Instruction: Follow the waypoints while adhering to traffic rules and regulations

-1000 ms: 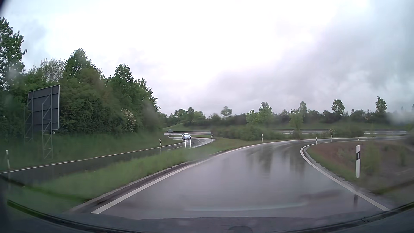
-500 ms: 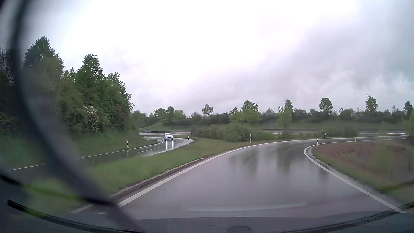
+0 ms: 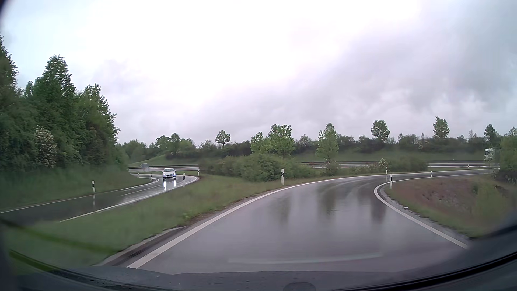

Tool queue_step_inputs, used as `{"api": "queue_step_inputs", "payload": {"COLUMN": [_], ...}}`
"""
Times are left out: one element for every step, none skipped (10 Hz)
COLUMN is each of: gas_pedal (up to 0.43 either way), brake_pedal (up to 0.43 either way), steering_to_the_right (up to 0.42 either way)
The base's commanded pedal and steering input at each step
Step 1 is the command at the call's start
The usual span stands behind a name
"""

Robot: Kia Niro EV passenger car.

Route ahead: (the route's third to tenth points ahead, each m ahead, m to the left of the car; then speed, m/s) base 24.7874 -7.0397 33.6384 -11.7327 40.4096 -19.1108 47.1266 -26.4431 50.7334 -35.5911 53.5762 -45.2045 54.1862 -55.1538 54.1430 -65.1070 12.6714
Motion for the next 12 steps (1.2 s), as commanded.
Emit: {"api": "queue_step_inputs", "payload": {"gas_pedal": [0.11,0.11,0.11,0.11,0.11,0.098,0.098,0.098,0.098,0.098,0.098,0.098], "brake_pedal": [0.0,0.0,0.0,0.0,0.0,0.0,0.0,0.0,0.0,0.0,0.0,0.0], "steering_to_the_right": [0.081,0.081,0.081,0.08,0.08,0.08,0.08,0.081,0.084,0.084,0.08,0.076]}}
